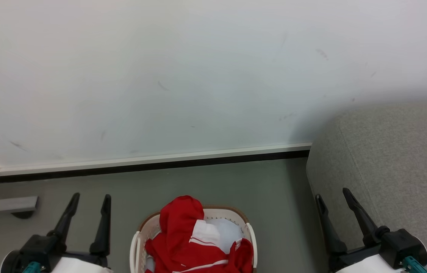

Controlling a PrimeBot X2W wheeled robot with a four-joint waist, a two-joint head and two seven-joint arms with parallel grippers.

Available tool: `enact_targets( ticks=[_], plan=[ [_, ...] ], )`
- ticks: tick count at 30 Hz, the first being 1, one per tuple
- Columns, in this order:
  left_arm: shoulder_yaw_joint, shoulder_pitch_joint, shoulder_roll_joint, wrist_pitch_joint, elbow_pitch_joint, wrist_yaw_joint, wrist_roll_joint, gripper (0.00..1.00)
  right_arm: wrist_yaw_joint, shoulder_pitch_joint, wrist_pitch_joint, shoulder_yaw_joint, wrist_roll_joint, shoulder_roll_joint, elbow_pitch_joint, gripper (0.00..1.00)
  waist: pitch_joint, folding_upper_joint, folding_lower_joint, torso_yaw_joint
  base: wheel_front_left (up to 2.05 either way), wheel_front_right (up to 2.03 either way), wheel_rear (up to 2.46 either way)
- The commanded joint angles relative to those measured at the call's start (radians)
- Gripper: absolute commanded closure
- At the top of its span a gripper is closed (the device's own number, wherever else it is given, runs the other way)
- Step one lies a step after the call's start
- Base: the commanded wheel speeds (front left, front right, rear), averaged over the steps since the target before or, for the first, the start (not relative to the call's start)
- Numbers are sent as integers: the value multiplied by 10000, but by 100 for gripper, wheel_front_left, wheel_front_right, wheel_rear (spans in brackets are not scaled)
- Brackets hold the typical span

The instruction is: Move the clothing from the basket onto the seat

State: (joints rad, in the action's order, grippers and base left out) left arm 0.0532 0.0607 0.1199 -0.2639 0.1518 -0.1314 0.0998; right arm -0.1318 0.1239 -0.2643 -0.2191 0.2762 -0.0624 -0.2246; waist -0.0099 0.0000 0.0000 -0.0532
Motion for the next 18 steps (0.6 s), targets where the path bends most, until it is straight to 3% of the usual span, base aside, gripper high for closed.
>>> enact_targets(
  ticks=[1, 18],
  plan=[
    [22, -56, 62, -8, -23, 12, 119, 0, 21, 134, -3, 33, 17, 5, 50, 0, 17, 0, 0, -11, 0, 0, 0],
    [90, 216, 178, -6, -84, 12, 602, 0, 21, 391, -3, 96, -110, 85, 417, 0, 673, 0, 0, -342, 0, 0, 0]
  ],
)
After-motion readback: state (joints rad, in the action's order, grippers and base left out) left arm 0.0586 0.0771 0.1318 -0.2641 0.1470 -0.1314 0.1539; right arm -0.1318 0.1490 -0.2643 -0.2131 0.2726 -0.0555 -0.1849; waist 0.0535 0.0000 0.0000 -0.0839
